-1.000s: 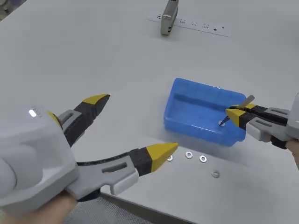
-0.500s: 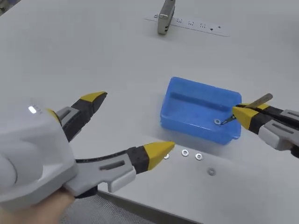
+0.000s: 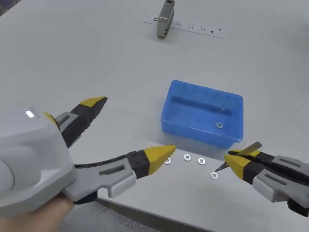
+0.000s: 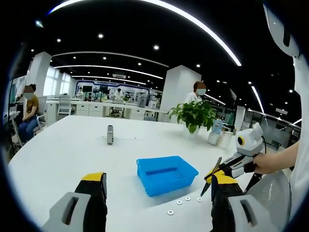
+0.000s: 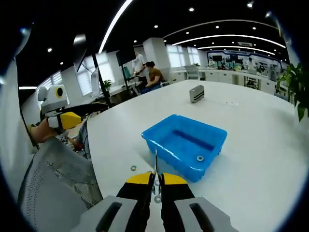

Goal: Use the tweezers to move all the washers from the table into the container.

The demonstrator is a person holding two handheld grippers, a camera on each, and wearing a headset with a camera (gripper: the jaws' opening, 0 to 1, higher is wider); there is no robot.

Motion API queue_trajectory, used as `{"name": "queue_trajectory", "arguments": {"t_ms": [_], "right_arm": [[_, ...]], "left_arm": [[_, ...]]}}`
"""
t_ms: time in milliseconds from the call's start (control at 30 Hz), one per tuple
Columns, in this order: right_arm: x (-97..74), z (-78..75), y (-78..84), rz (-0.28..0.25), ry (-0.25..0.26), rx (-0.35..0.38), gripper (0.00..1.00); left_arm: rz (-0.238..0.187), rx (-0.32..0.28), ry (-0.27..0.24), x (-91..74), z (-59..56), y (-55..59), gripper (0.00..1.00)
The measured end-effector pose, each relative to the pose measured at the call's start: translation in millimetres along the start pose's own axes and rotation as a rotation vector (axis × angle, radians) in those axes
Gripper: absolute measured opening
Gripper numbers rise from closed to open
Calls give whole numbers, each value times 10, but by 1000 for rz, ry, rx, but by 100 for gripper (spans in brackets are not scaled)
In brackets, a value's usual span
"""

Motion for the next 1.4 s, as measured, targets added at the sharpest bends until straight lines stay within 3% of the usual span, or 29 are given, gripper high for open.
{"name": "queue_trajectory", "arguments": {"t_ms": [267, 733, 867, 1133, 1333, 1400], "right_arm": [[42, 23, 74, 33, -10, -36, 3], [50, 74, 86, 42, -28, -88, 4], [37, 152, 82, 78, -39, -248, 3], [37, 171, 71, 92, -45, -374, 2], [6, 121, 43, 94, -52, -312, 2], [-50, 150, -15, 75, -93, -246, 3]], "left_arm": [[18, 11, 7, 10, -10, 9, 91], [13, 1, 11, 7, -6, 5, 90], [11, 1, 10, 4, -4, 4, 90], [13, 7, 7, 3, -5, 5, 90], [6, 6, 4, -2, -3, -2, 90], [6, 4, 5, -1, -2, -1, 90]]}}
Point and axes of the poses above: the centre of the closed fingertips' face, and the gripper's own axes: x roughly forward along the fingers, z roughly to its left, y roughly out of its underside, the point moved 10 cm from there along -x, roughly backward along the fingers, and after that the axes turned 6 degrees about y, right-handed, at the moved point
